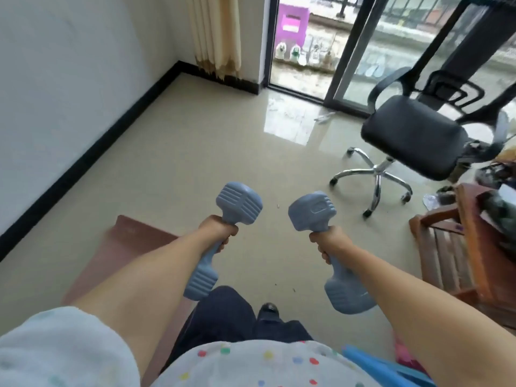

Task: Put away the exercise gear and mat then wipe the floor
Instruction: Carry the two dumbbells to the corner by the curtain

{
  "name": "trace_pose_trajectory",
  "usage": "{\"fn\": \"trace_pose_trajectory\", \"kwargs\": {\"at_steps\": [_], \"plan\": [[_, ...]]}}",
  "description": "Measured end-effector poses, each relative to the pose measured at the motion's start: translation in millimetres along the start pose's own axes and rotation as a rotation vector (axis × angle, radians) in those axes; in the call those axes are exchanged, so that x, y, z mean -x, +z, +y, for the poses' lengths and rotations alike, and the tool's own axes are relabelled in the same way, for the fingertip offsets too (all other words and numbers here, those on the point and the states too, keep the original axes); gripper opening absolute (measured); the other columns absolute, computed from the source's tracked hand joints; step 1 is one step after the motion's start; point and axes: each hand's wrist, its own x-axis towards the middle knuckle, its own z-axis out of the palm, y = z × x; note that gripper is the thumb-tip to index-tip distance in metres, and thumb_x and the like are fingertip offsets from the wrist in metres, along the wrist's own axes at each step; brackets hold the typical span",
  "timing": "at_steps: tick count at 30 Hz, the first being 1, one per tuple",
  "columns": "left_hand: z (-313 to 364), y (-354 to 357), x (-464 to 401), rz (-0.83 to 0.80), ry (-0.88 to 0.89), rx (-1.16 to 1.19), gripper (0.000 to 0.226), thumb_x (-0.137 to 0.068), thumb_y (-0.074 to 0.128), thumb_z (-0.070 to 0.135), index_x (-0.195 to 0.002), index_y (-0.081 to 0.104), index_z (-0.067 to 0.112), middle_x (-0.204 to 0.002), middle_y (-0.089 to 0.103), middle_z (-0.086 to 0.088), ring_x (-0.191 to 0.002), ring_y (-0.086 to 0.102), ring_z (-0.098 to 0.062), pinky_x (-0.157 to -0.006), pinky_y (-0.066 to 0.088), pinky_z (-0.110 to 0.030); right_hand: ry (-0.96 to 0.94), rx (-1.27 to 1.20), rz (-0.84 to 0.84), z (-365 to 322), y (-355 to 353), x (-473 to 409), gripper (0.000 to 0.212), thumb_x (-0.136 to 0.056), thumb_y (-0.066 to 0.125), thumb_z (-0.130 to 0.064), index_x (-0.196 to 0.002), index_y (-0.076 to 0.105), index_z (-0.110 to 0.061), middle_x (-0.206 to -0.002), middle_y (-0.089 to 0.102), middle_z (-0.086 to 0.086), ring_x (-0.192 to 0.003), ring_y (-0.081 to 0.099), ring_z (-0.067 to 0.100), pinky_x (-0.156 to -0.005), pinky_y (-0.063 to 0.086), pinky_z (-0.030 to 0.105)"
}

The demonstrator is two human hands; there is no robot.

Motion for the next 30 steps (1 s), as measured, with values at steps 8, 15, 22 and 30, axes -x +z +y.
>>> {"fn": "trace_pose_trajectory", "kwargs": {"at_steps": [8,15,22,30], "plan": [[117,-56,-138,0.026,-0.01,0.055,0.002,-0.08,0.053,0.006,-0.079,0.052,0.007,-0.057,0.045,-0.007,-0.048,0.037,-0.019,-0.046,0.031,-0.023,-0.063,0.017,-0.055,-153,-30,-146,0.014,-0.08,0.053,-0.008,-0.069,0.045,-0.009,-0.054,0.042,0.007,-0.044,0.038,0.019,-0.046,0.03,0.022],[236,-141,-260,0.027,-0.043,0.01,0.005,-0.081,0.054,0.008,-0.076,0.052,0.008,-0.058,0.046,-0.007,-0.049,0.039,-0.02,-0.047,0.033,-0.024,-0.029,-0.011,-0.05,-286,-52,-255,0.007,-0.081,0.054,-0.007,-0.077,0.049,-0.005,-0.055,0.044,0.009,-0.045,0.039,0.019,-0.046,0.031,0.023],[348,-209,-379,0.051,-0.057,-0.056,0.011,-0.081,0.054,0.009,-0.071,0.049,0.009,-0.057,0.045,-0.007,-0.048,0.039,-0.02,-0.048,0.033,-0.023,0.025,0.049,0.011,-387,-108,-365,0.007,-0.083,0.053,-0.01,-0.078,0.05,-0.005,-0.057,0.046,0.009,-0.046,0.041,0.02,-0.045,0.033,0.023],[481,-254,-528,0.044,-0.104,-0.044,0.005,-0.08,0.053,0.009,-0.076,0.052,0.008,-0.058,0.047,-0.007,-0.05,0.04,-0.02,-0.049,0.035,-0.023,0.046,-0.013,-0.017,-535,-147,-533,0.005,-0.079,0.052,-0.006,-0.077,0.048,-0.006,-0.053,0.041,0.007,-0.046,0.037,0.018,-0.047,0.03,0.023]]}}
